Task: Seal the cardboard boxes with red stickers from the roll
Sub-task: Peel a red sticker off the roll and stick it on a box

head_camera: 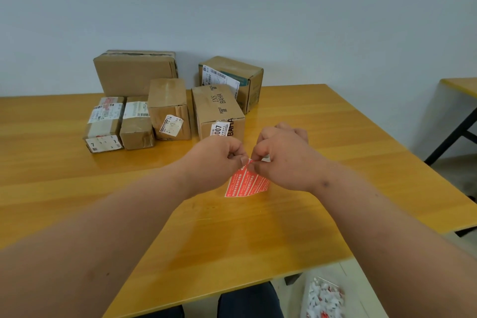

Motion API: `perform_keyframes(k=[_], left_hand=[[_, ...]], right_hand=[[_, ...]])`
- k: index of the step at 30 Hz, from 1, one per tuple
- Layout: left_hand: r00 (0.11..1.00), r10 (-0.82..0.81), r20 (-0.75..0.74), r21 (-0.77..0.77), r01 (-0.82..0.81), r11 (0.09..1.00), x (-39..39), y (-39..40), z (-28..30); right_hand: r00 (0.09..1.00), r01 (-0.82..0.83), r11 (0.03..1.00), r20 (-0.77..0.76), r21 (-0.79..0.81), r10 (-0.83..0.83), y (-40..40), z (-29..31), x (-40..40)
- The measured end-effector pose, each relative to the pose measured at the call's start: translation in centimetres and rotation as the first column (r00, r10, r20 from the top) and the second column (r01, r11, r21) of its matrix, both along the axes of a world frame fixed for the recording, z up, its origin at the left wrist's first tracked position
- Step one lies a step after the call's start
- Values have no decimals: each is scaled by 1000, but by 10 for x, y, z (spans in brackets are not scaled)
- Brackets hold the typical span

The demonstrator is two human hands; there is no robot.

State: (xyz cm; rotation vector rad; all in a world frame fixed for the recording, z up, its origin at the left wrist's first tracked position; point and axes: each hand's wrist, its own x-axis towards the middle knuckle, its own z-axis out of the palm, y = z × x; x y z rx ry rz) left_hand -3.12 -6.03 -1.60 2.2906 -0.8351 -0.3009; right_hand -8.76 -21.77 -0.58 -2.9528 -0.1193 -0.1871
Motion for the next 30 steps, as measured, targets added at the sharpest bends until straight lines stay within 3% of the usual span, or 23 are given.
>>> perform_keyframes(k=[30], left_hand=[[980,-4,-197,-160,-28,987,5,0,-2]], right_hand=[[991,-77,995,115,61,69,-2,-5,4]])
